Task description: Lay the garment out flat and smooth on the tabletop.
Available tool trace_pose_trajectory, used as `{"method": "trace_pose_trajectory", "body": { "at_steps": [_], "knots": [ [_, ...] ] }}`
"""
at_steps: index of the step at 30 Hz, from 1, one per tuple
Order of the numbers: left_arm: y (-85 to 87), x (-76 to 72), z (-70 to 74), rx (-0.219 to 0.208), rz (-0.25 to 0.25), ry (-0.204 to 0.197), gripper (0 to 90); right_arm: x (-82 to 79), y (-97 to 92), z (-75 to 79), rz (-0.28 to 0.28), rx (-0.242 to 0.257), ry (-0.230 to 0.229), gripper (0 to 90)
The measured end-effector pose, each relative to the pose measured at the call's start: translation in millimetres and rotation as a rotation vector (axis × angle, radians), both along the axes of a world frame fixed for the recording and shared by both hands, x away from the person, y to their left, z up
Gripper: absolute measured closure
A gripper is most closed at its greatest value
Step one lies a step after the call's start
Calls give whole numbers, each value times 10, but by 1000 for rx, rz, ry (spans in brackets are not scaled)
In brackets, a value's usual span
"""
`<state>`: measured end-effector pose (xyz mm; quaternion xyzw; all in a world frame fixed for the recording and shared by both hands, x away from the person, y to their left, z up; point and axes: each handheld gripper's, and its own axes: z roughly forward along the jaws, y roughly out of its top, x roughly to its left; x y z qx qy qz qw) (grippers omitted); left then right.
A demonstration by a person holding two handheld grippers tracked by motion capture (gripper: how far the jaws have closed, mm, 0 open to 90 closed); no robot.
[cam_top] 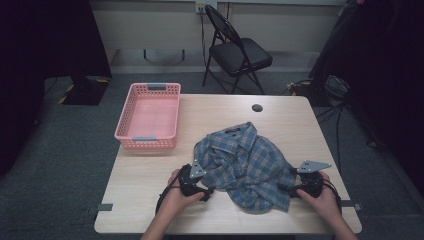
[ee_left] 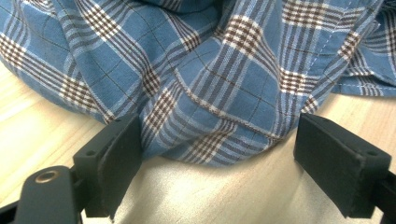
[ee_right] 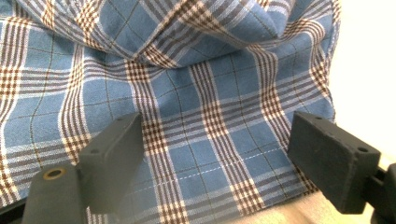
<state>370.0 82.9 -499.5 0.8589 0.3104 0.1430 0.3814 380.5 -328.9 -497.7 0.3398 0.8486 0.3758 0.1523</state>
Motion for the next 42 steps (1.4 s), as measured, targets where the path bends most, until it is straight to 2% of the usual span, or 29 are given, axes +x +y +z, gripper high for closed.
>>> {"method": "trace_pose_trajectory", "body": {
  "at_steps": [11,16,17,21,25,29,35,39,42],
  "knots": [
    [-7,-18,2,5,2,-15,152,2,-1,1,2,0,0,172],
    [18,-24,10,7,-12,-37,158,2,-3,2,5,-1,-1,172],
    [36,-27,31,-7,-9,-37,159,2,-6,2,6,0,0,170],
    [81,-40,116,-19,1,-49,165,6,-25,5,7,17,7,169],
    [122,-43,183,-35,3,-56,171,3,-46,33,2,6,-3,169],
    [132,-57,257,-51,-5,-67,179,2,-80,107,0,39,-10,169],
    [86,-61,352,-72,-29,-74,188,3,-76,197,15,79,-16,176],
    [41,-61,418,-67,-51,-82,199,21,-51,237,25,84,-19,181],
    [-3,-53,476,-77,-61,-89,212,37,-23,276,38,109,-18,190]
  ]
}}
